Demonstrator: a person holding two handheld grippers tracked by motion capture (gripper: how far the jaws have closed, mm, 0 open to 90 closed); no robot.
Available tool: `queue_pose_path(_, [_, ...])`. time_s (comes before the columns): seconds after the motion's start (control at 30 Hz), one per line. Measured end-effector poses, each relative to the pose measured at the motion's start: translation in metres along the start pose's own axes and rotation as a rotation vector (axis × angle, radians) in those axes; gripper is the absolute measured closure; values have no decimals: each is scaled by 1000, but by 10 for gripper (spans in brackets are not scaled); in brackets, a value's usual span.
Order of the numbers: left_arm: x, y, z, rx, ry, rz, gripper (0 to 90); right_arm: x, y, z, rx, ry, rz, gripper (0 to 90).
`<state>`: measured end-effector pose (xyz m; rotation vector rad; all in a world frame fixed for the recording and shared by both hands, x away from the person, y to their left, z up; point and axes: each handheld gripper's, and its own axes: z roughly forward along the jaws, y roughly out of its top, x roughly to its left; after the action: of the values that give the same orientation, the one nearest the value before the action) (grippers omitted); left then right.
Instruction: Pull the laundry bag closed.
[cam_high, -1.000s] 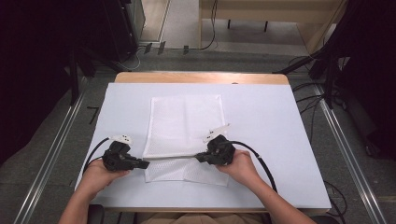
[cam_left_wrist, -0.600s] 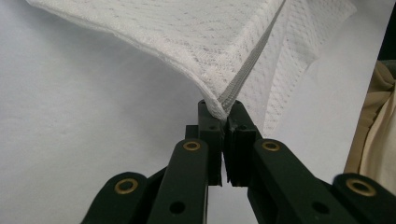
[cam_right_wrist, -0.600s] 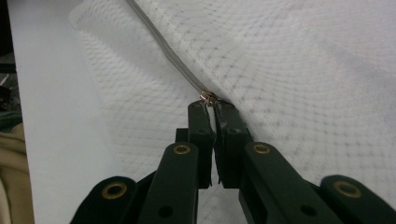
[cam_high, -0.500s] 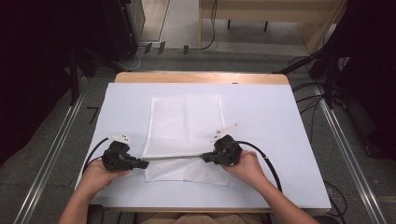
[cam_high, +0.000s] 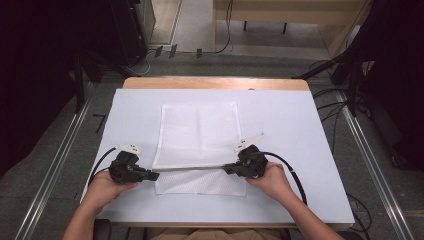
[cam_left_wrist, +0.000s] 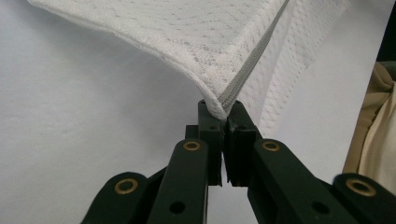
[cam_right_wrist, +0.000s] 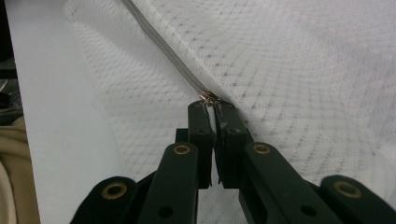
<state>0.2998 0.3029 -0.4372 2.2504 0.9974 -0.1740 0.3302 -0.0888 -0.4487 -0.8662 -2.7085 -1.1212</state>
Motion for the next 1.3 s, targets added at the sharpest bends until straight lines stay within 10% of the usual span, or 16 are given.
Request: queue_pose_path(1.3, [-2,-1,0,4,13,2,866,-12,-24,-27,5,-34,57,877])
